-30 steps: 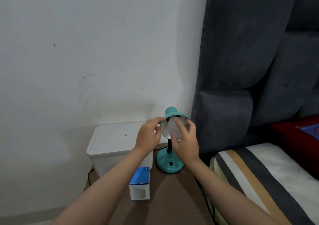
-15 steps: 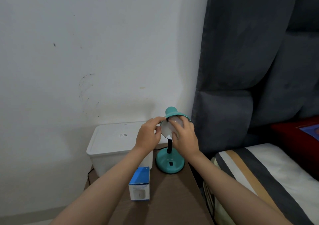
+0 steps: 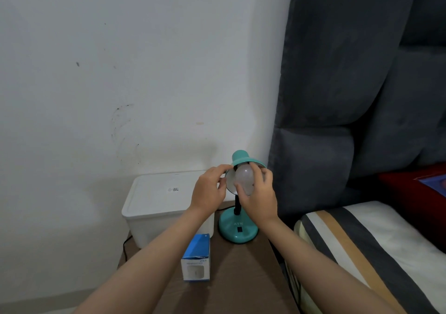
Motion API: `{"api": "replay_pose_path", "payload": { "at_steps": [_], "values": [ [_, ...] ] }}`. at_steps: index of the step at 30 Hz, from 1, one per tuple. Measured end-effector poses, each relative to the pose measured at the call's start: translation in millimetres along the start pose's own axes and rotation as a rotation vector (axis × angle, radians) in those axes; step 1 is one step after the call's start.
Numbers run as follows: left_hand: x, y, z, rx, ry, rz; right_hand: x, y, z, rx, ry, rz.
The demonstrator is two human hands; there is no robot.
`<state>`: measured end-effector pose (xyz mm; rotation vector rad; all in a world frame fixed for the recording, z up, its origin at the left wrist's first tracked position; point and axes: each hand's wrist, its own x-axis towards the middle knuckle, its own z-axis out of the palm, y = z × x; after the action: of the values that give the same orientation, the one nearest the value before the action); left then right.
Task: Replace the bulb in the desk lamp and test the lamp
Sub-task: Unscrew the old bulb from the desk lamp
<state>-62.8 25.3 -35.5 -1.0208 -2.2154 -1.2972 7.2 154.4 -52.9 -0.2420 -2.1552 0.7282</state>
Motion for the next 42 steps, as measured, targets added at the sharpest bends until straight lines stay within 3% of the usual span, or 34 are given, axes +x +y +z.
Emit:
{"api": "replay_pose_path", "payload": {
  "at_steps": [6, 13, 17, 21, 26, 30, 42],
  "values": [
    [0, -2, -1, -0.008, -0.002, -0.009, 9, 1, -3, -0.013, -0.073, -0.092],
    [1, -2, -2, -0.010, -0.017, -0.005, 13, 6, -9, -0.295, -0.182, -0.325],
    [1, -1, -1, -0.021, -0.004, 0.003, 15, 12, -13, -0.394, -0.162, -0.443],
    [1, -1, 0, -0.024, 0.001, -0.011, 4, 14, -13, -0.309, -0.100, -0.380],
    [-1, 1, 0, -0.029, 0.005, -0.022, -8, 6, -5, 0.082, 0.043, -0.011],
    [-1, 1, 1, -0.025, 0.004, -0.020, 1, -6, 2, 0.199, 0.034, 0.176],
    [0, 1, 0, -0.034, 0.005, -0.032, 12, -6, -6, -0.017, -0.115, 0.016]
  ]
}}
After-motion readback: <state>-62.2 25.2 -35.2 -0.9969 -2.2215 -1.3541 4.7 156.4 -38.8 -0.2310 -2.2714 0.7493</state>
